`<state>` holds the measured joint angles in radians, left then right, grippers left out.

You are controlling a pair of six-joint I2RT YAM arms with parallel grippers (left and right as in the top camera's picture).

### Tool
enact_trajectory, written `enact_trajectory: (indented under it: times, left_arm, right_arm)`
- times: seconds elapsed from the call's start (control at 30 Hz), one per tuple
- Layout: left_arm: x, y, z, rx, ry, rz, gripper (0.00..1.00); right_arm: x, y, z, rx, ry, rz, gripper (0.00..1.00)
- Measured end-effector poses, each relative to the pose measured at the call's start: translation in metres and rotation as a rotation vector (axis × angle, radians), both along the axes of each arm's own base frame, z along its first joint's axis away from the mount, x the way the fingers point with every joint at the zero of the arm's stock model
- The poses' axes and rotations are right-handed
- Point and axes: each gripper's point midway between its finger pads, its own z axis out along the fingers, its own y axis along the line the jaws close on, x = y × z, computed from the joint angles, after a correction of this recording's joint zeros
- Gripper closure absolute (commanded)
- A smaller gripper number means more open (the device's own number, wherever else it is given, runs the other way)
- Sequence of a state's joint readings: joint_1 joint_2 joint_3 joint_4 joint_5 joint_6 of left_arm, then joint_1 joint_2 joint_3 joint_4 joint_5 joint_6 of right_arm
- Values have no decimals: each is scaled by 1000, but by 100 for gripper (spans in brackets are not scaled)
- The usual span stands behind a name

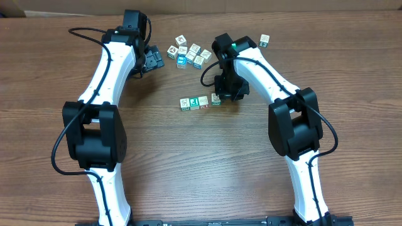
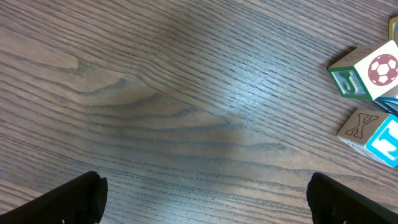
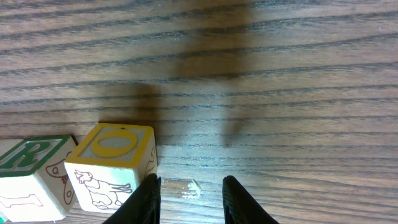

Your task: Form a horizontal line

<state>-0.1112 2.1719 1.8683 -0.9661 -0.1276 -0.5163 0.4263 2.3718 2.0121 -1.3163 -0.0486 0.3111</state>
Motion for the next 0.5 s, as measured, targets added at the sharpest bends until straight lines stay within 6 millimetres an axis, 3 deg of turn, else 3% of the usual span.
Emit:
enact_trajectory:
  times: [0.5]
  left_arm:
    - [0, 0, 0, 0, 0, 0, 0]
  right_arm:
    - [-2, 7, 1, 46, 13, 41, 71]
